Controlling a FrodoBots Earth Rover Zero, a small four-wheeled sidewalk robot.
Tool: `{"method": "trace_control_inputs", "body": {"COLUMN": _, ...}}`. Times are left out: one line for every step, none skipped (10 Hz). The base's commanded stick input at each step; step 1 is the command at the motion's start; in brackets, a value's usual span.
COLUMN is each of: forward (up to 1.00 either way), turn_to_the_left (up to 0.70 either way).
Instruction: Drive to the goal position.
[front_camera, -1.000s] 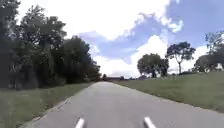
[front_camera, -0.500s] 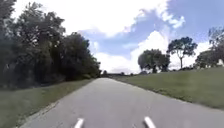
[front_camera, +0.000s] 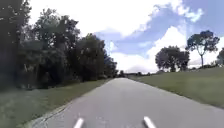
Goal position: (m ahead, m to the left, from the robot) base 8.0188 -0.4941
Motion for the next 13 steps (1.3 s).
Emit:
{"method": "trace_control_inputs", "body": {"forward": 0.7, "turn_to_the_left": 0.0}}
{"method": "trace_control_inputs", "body": {"forward": 0.7, "turn_to_the_left": 0.0}}
{"method": "trace_control_inputs", "body": {"forward": 0.7, "turn_to_the_left": 0.0}}
{"method": "trace_control_inputs", "body": {"forward": 0.7, "turn_to_the_left": 0.13}}
{"method": "trace_control_inputs", "body": {"forward": 0.7, "turn_to_the_left": 0.27}}
{"method": "trace_control_inputs", "body": {"forward": 0.7, "turn_to_the_left": 0.25}}
{"method": "trace_control_inputs", "body": {"forward": 0.7, "turn_to_the_left": 0.03}}
{"method": "trace_control_inputs", "body": {"forward": 0.7, "turn_to_the_left": 0.0}}
{"method": "trace_control_inputs", "body": {"forward": 0.7, "turn_to_the_left": 0.0}}
{"method": "trace_control_inputs", "body": {"forward": 0.7, "turn_to_the_left": 0.0}}
{"method": "trace_control_inputs", "body": {"forward": 0.7, "turn_to_the_left": 0.0}}
{"method": "trace_control_inputs", "body": {"forward": 0.7, "turn_to_the_left": 0.0}}
{"method": "trace_control_inputs", "body": {"forward": 0.7, "turn_to_the_left": 0.0}}
